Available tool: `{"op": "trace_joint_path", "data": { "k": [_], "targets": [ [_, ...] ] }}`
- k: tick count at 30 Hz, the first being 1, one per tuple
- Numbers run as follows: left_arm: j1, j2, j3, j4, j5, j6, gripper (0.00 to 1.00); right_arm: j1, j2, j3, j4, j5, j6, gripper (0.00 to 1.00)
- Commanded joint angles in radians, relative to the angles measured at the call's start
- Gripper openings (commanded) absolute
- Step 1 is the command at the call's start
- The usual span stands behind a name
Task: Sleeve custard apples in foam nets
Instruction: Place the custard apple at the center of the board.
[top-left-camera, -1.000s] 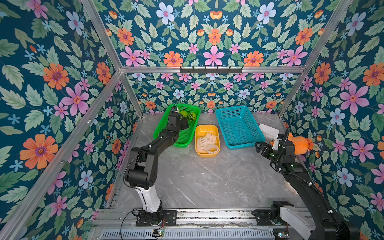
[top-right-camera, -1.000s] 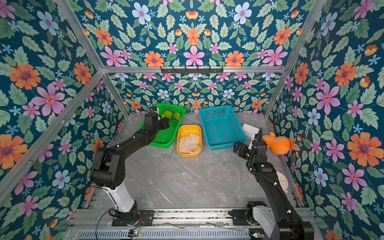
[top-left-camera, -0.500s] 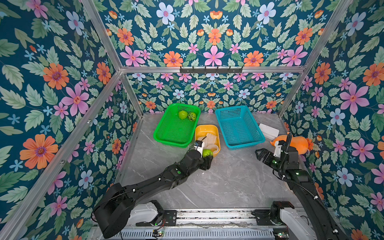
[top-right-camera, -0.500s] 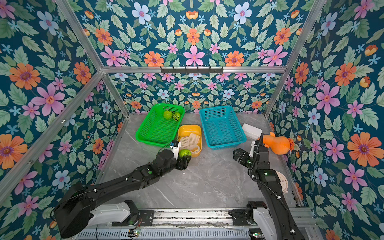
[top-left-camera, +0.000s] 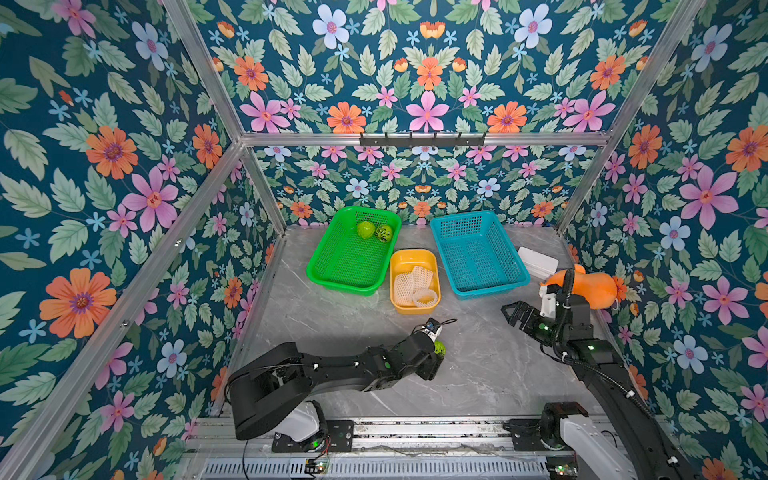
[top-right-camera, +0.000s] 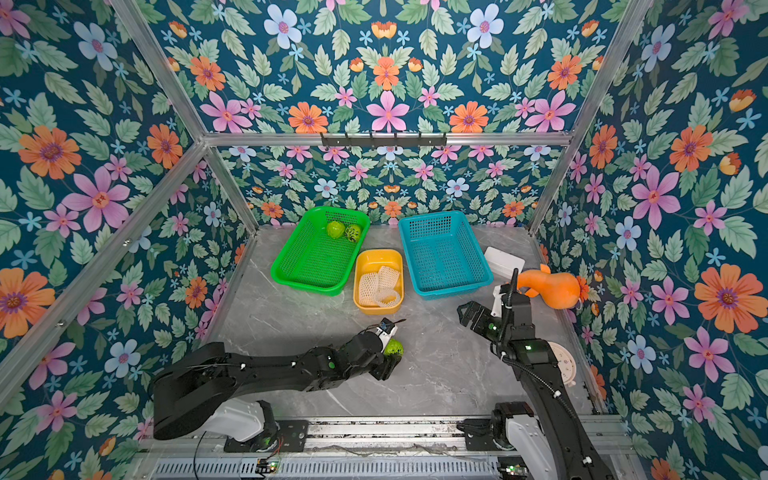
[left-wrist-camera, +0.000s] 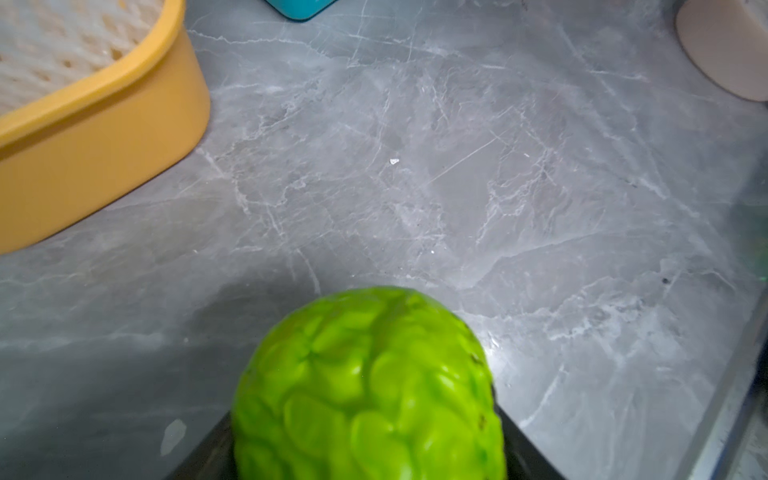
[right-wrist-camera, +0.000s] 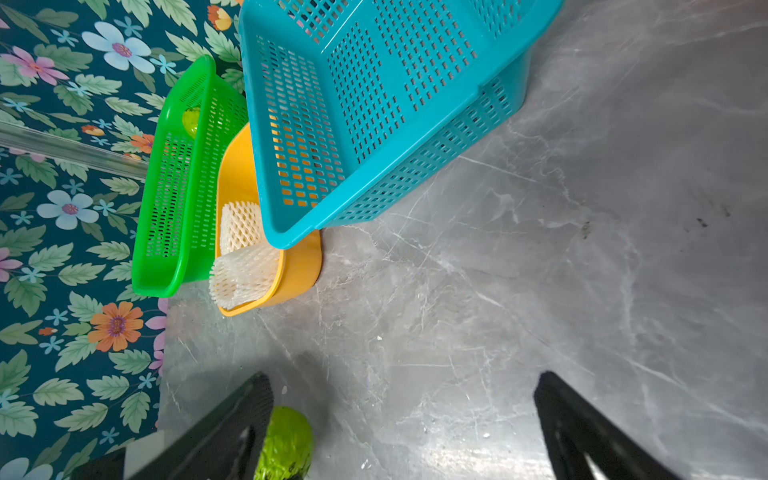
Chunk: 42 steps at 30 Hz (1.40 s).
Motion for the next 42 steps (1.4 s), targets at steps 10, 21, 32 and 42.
{"op": "trace_joint_path", "data": {
  "k": [10,21,32,42],
  "targets": [
    [-0.001,0.034,0.007,0.004,-0.031,0.011,1.00,0.075,0.075,0.051,0.033,0.033,0.004,0.71],
    [0.037,-0.199,-0.038,-0.062,-0.156,-0.021,1.00,0.273,0.264,0.205,0.058,0.142,-0.026,0.64],
    [0.320,-0.370,-0.181,0.053,-0.196,-0.165,1.00,0.465,0.635,0.521,0.044,0.185,-0.113,0.64],
    [0.413,-0.321,-0.236,0.224,-0.180,-0.186,1.00,0.533,0.907,0.724,-0.055,0.191,-0.170,0.49]
  ]
}}
